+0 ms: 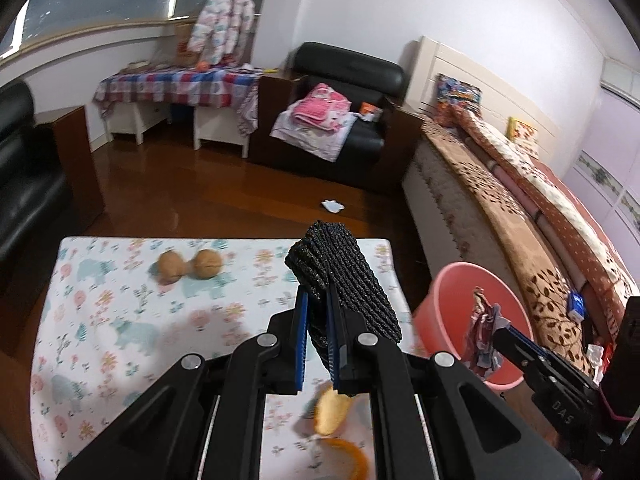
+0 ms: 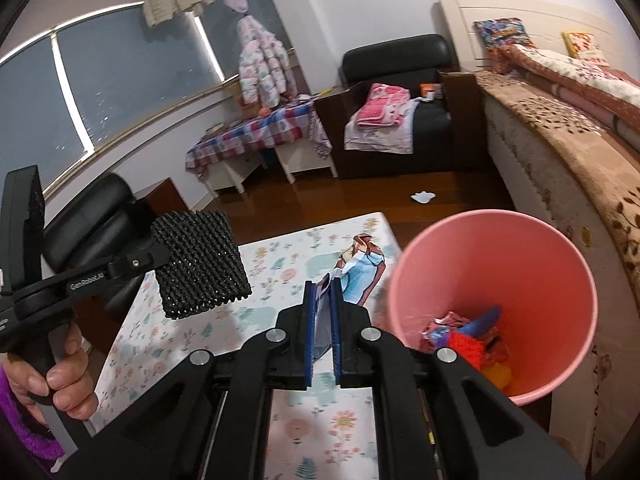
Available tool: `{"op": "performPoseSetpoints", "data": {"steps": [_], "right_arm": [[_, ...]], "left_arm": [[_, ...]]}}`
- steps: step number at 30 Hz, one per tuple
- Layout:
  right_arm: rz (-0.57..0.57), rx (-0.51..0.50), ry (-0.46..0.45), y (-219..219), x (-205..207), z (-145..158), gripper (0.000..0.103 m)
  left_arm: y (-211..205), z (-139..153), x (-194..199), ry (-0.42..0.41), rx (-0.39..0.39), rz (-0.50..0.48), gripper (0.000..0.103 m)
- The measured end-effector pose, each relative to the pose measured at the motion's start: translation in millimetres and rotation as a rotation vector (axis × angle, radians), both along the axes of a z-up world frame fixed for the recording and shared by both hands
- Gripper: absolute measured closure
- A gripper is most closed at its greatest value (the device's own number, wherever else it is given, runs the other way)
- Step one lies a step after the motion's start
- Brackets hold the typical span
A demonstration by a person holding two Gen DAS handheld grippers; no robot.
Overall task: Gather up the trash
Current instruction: 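Carry the black mat and wrapper over the pink bucket with both grippers, then open both grippers to drop the mat and wrapper into the bucket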
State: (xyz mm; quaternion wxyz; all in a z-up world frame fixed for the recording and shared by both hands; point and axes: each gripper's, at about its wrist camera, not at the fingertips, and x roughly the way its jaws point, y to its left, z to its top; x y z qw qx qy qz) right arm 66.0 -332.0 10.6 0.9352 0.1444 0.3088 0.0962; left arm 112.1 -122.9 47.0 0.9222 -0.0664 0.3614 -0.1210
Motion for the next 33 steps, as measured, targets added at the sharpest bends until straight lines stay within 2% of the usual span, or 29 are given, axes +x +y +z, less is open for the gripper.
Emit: {"op": "performPoseSetpoints", "data": {"steps": [12,20,33], "right_arm": [[-0.125,0.002,0.009,-55.9,-1.9,-17.2,0.096],[-0.192,0.034,0.040,-85.6,-0.3,-34.7,0.096],[-0.241,0.048,0.084,-105.3,-1.0,-54.4,0.096]], "left_arm": [[-84.7,-1.8,14.0,0.012,0.045,-0.149,0.095],[-135.3,-17.0,23.9,0.046,0.077,-0.233,0.095],[-186.6,-43.9,33.0,0.089,0.123,-0.329,0.095]]}}
